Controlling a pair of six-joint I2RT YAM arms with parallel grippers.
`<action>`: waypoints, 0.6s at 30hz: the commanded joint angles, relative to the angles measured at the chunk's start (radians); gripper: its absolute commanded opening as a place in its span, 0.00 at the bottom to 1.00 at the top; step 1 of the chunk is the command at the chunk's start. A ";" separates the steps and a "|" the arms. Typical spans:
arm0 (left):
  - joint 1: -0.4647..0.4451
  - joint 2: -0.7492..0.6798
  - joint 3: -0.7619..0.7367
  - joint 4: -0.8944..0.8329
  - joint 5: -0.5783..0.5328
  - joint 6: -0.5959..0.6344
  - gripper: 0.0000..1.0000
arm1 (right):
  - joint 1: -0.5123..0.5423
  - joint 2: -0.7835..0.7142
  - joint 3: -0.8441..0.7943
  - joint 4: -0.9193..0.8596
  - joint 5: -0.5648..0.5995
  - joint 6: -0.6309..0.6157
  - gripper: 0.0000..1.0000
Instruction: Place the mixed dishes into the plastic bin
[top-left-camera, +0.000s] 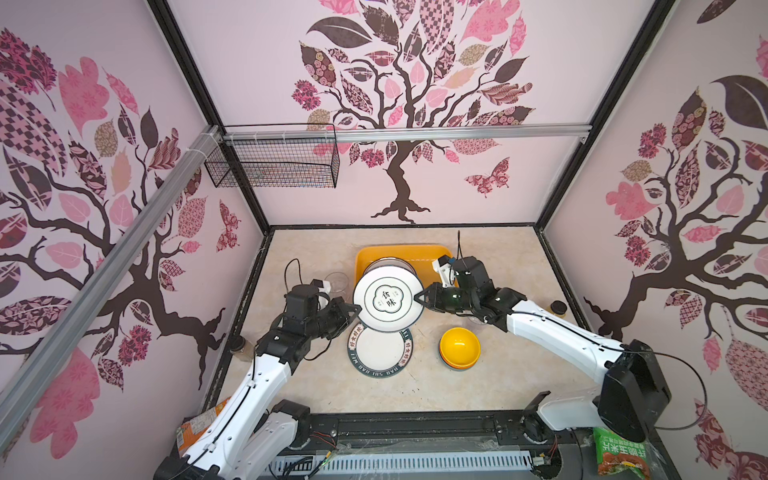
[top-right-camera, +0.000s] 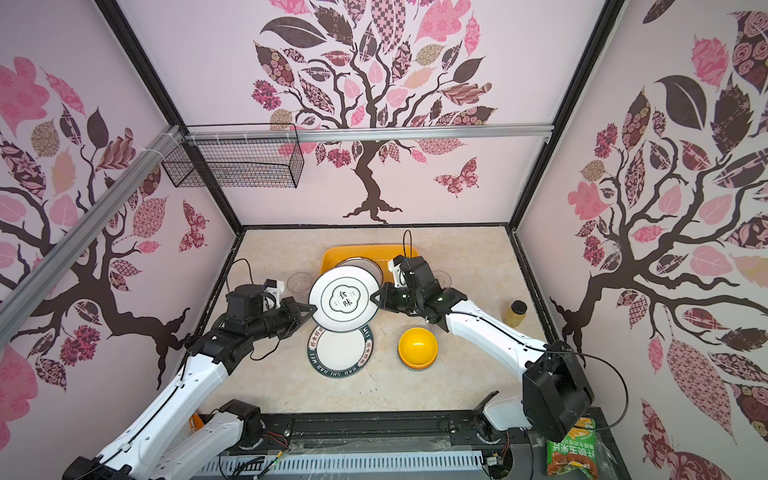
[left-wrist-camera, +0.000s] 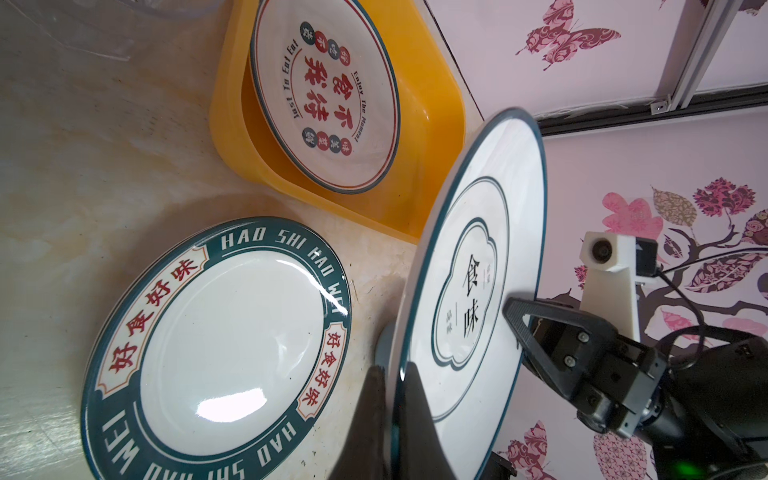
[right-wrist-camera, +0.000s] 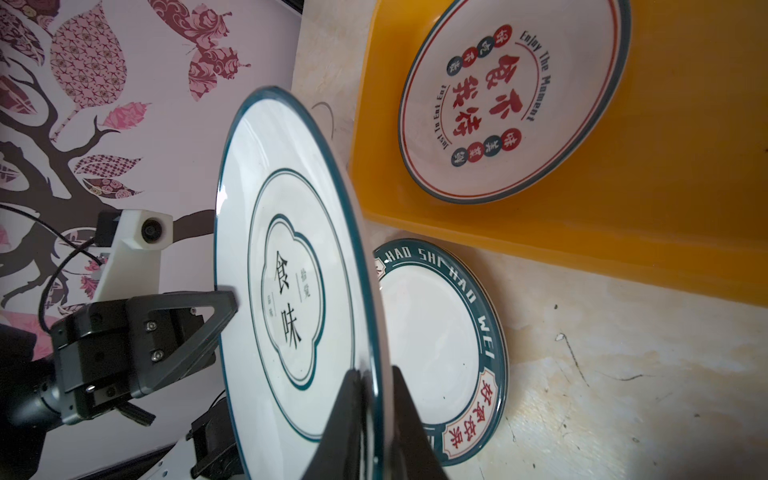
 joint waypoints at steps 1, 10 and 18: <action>0.001 -0.013 0.058 0.074 0.009 -0.012 0.00 | 0.002 0.023 0.031 -0.012 0.023 -0.041 0.04; 0.001 -0.020 0.059 0.054 -0.032 -0.003 0.28 | -0.050 0.019 0.039 -0.002 0.041 -0.029 0.00; 0.001 -0.051 0.054 -0.023 -0.077 0.029 0.49 | -0.103 0.037 0.041 0.012 0.051 -0.031 0.00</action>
